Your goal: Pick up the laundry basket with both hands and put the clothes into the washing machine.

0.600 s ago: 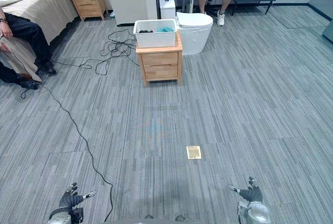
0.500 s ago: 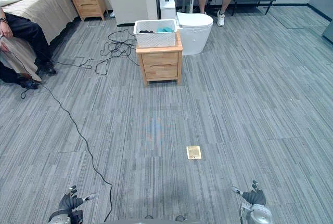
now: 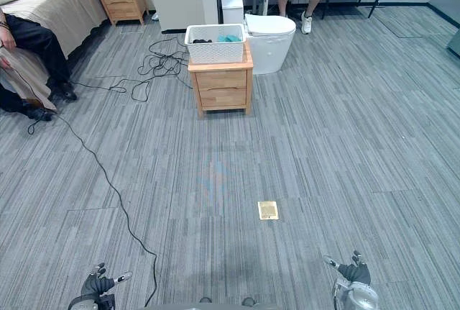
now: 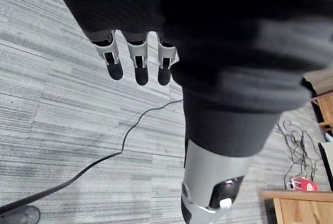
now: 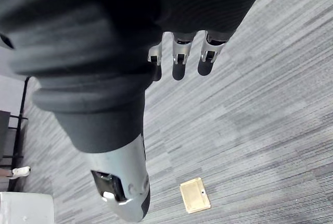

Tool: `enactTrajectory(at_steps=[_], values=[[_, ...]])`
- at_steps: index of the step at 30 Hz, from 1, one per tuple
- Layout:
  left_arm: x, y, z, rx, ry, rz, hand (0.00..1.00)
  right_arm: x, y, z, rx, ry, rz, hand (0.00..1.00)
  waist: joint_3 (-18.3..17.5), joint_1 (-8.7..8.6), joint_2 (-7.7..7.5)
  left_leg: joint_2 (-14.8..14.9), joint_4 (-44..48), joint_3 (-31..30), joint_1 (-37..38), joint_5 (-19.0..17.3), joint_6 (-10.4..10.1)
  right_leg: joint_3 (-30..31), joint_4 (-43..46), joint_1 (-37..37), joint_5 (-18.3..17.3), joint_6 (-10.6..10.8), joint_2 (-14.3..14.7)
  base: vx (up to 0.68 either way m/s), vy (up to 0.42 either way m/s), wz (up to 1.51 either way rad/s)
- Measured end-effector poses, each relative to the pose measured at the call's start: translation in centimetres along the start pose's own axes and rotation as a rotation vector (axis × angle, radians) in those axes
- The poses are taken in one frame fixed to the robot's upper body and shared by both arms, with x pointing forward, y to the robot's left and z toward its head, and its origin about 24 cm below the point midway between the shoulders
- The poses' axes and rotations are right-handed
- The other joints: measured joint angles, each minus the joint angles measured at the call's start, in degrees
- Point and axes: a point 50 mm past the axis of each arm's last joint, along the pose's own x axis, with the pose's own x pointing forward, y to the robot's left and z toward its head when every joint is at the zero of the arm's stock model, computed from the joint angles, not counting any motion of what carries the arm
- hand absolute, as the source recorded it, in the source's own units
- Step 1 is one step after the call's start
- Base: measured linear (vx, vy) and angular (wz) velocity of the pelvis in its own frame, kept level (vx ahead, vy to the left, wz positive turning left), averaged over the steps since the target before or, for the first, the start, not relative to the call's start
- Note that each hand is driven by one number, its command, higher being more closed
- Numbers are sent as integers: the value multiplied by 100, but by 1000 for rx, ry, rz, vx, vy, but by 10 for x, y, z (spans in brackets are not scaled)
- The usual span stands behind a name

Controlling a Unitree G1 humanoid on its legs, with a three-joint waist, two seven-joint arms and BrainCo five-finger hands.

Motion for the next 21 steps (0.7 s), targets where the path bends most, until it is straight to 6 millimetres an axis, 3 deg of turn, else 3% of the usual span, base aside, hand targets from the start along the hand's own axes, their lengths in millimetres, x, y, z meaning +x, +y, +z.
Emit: enactTrajectory(at_steps=[7, 10, 13, 15, 16, 19, 21], values=[[0, -3, 1, -4, -4, -6, 0, 0, 3, 1, 5, -3, 4, 0, 40, 13, -60, 9, 124, 38, -226, -85, 44, 1, -50, -170, -3, 3, 5, 2, 0, -1], [1, -3, 7, -10, -29, -8, 0, 1, 9, 6, 22, -15, 15, 0, 150, 26, -103, 57, 615, 107, -580, -350, 76, 45, 38, -330, -27, 29, 1, 64, -6, -11], [1, -4, 17, -35, -69, -8, 0, 2, 15, 11, 40, -35, 27, 0, 221, 61, -65, 120, 1222, 210, -936, -775, 142, 154, 302, -556, -239, 197, -5, 81, 16, -18], [1, -4, 24, -52, -97, -9, 0, 3, 19, 16, 46, -47, 33, 0, 257, 69, -16, 138, 1536, 249, -1074, -1027, 183, 162, 827, -805, -570, 380, -46, 110, 65, -13], [1, -5, 30, -63, -123, -11, 0, 3, 19, 14, 46, -43, 26, 0, 329, 82, 7, 146, 1720, 280, -1082, -1225, 242, 111, 1535, -1045, -889, 707, -121, 92, 91, -15], [2, -6, 38, -53, -153, -21, 0, 0, 23, 7, 50, -25, 30, 0, 441, 47, 3, 12, 1992, 83, -872, -1593, 410, -483, 4061, -2056, -1137, 699, -569, 197, 117, 20], [3, -9, 46, -32, -174, -34, 0, -3, 21, -1, 54, -1, 26, 0, 560, 23, -24, -58, 2002, -39, -579, -1749, 484, -677, 4669, -2340, -1424, 549, -785, 360, 99, 41]])
